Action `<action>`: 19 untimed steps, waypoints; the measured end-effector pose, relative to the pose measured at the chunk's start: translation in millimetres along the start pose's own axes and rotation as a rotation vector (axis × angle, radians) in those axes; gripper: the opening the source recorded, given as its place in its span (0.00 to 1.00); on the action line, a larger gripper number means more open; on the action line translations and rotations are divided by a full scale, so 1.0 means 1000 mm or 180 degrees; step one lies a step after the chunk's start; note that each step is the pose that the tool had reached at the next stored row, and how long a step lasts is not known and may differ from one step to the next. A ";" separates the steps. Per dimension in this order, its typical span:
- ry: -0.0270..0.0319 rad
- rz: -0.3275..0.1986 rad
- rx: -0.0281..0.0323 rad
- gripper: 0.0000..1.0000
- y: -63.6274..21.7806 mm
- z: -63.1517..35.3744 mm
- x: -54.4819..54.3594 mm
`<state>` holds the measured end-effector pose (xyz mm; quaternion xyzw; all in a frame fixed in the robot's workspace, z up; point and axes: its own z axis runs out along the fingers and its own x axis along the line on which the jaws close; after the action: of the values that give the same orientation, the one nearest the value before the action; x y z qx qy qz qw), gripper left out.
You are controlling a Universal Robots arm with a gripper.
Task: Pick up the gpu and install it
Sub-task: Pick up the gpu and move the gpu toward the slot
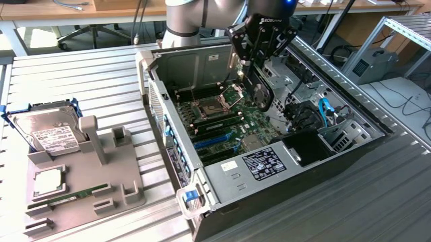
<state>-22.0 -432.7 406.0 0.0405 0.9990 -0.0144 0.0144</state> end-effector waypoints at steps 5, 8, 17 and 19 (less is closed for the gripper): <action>0.0000 -0.0006 0.0004 0.27 0.0043 0.0013 -0.001; -0.0001 -0.0019 0.0003 0.27 0.0088 0.0016 -0.001; -0.0003 -0.0076 0.0004 0.27 0.0279 0.0024 -0.001; -0.0003 -0.0088 0.0004 0.27 0.0314 0.0027 -0.002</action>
<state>-17.8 -401.7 402.5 0.0267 0.9994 -0.0153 0.0147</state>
